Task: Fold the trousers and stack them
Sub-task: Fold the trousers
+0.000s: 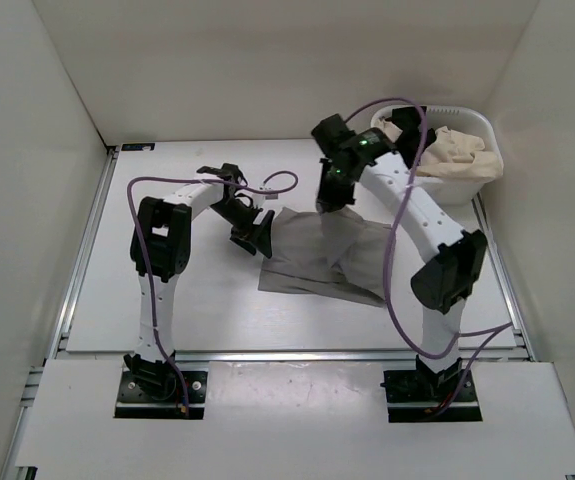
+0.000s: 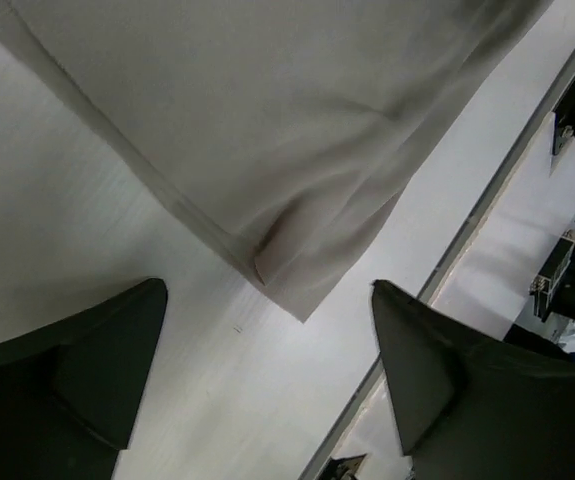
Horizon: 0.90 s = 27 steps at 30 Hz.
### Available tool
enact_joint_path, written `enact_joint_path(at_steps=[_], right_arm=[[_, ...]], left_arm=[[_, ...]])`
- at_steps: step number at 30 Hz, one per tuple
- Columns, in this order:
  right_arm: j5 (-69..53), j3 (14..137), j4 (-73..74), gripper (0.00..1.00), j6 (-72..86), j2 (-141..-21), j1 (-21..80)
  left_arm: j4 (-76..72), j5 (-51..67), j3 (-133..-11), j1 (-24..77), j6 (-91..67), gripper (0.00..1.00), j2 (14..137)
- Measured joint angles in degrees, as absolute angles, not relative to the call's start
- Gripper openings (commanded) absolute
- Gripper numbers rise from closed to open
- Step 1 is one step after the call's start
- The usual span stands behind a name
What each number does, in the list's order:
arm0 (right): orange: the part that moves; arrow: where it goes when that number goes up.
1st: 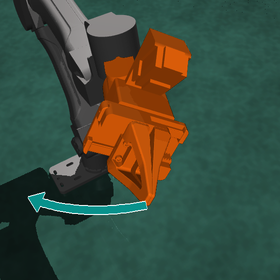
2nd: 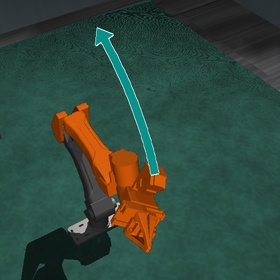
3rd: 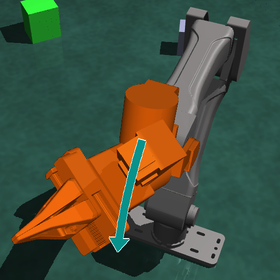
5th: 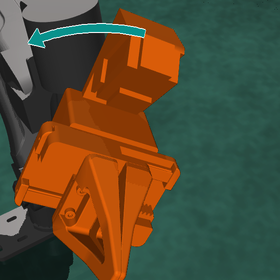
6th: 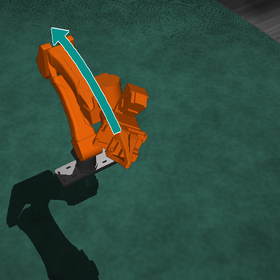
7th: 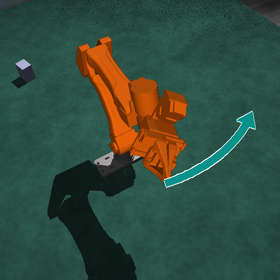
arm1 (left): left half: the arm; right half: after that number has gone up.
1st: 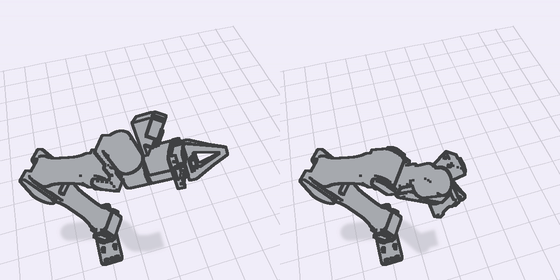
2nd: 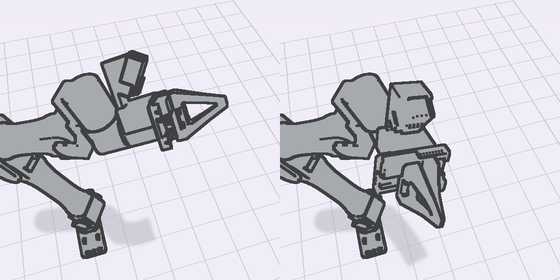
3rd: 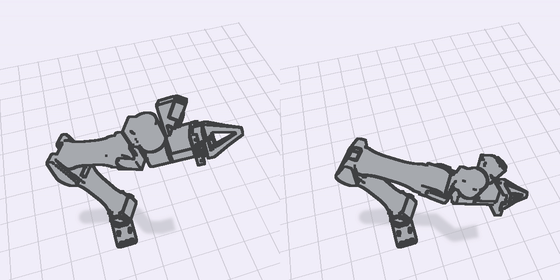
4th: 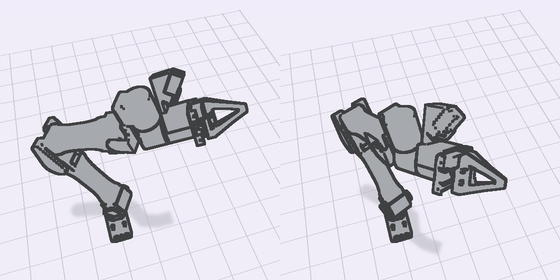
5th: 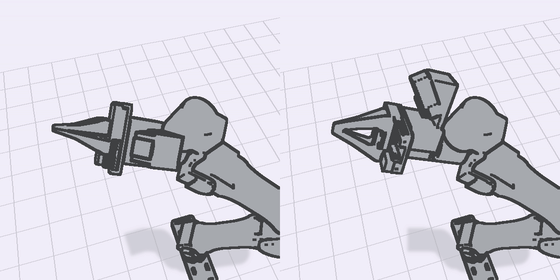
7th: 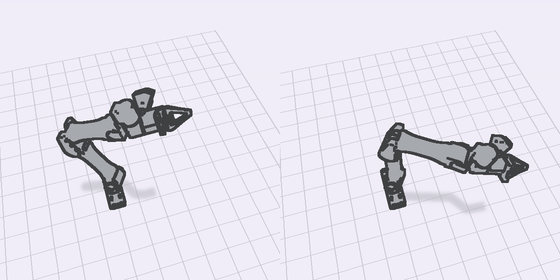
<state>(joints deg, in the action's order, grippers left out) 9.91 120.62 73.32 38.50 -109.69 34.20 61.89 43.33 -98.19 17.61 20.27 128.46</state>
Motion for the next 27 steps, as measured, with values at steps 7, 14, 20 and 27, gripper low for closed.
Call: enact_joint_path(at_steps=[7, 14, 20, 27], right_arm=[[6.42, 119.11, 64.27, 0.00, 43.18, -115.55, 39.44], [4.10, 118.13, 57.78, 0.00, 47.16, -120.36, 41.36], [3.55, 117.40, 54.43, 0.46, 48.69, -120.55, 42.04], [-4.78, 122.85, 47.62, 0.62, 39.57, -125.69, 45.67]], left_arm=[[59.77, 46.48, -98.13, 17.04, 20.14, 0.48, 131.39], [59.72, 49.06, -97.69, 17.04, 19.97, 0.44, 132.99], [60.84, 50.96, -97.51, 15.70, 18.48, 0.60, 132.88], [64.60, 42.26, -100.75, 6.76, 18.35, 0.63, 131.68]])
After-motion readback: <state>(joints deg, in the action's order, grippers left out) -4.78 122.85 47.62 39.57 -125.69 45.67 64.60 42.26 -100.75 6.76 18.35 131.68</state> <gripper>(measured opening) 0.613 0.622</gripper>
